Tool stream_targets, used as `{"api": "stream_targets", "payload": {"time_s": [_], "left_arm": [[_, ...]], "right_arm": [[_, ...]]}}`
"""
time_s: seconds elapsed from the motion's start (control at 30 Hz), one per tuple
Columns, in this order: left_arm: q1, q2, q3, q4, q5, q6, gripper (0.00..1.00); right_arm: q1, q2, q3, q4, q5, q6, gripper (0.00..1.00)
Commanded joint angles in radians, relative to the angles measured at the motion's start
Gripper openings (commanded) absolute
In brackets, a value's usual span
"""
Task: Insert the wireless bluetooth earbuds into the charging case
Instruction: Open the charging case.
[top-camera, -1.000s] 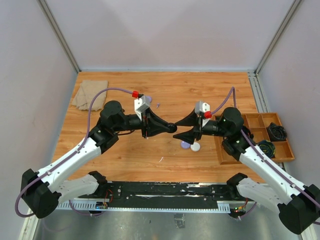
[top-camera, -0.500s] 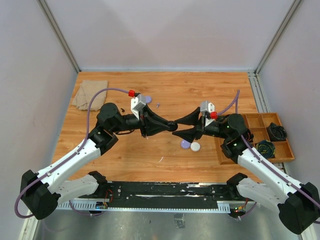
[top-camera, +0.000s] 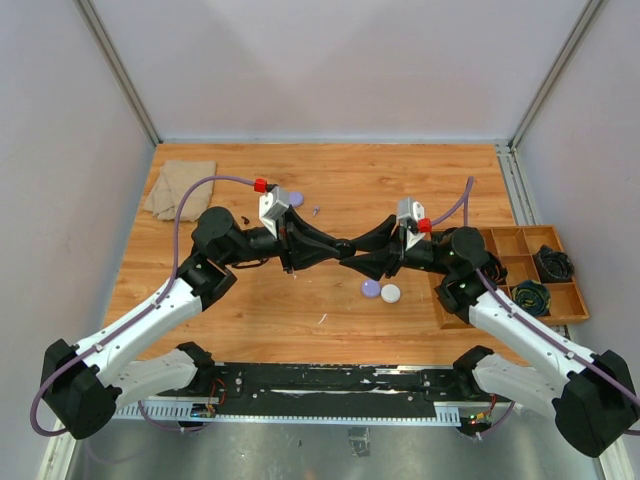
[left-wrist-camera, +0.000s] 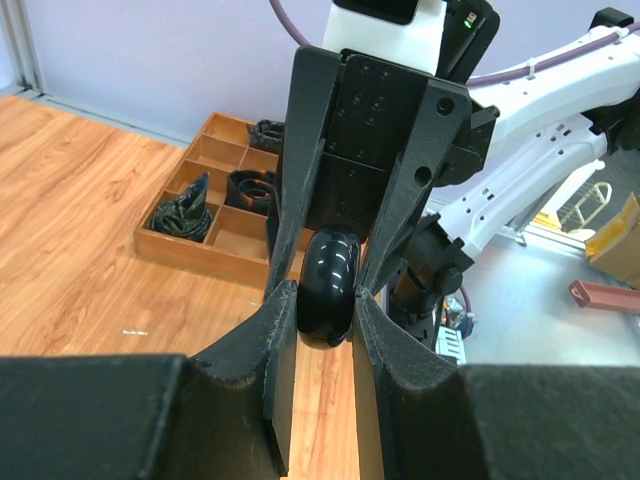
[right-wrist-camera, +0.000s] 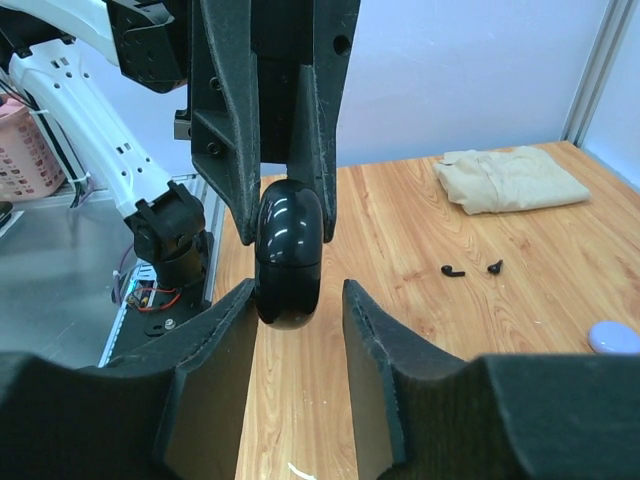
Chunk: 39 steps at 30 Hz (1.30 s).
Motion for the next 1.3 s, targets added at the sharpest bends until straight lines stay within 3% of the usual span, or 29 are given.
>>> {"api": "stream_targets", "payload": {"time_s": [0.0, 0.23, 0.4, 0.5, 0.63, 0.77, 0.93, 1.27], "left_arm": [[0.003, 0.002, -0.008, 0.044, 0.000, -0.015, 0.00], [0.003, 0.014, -0.001, 0.018, 0.000, 0.003, 0.00], [0.003, 0.019, 0.008, -0.008, -0.009, 0.017, 0.00], [0.003, 0.015, 0.007, -0.006, -0.019, 0.010, 0.14], [0.003, 0.013, 0.010, -0.026, -0.043, 0.015, 0.43], [0.003, 0.019, 0.013, -0.047, -0.058, 0.018, 0.59], [0.003, 0.030, 0.026, -0.077, -0.079, 0.019, 0.66], [0.003, 0.028, 0.065, -0.093, -0.136, -0.016, 0.70]], "right_arm": [[0.018, 0.002, 0.004, 0.064, -0.003, 0.019, 0.38], [0.019, 0.005, 0.008, 0.062, 0.000, 0.021, 0.33], [0.020, 0.008, 0.006, 0.059, -0.005, 0.016, 0.19], [0.020, 0.007, 0.000, 0.062, -0.002, 0.012, 0.11], [0.019, -0.001, -0.004, 0.061, 0.001, 0.006, 0.04], [0.019, -0.003, -0.009, 0.062, 0.001, 0.000, 0.02], [0.019, -0.006, -0.015, 0.067, 0.000, -0.003, 0.01], [0.019, -0.017, -0.038, 0.062, -0.015, -0.026, 0.01]]}}
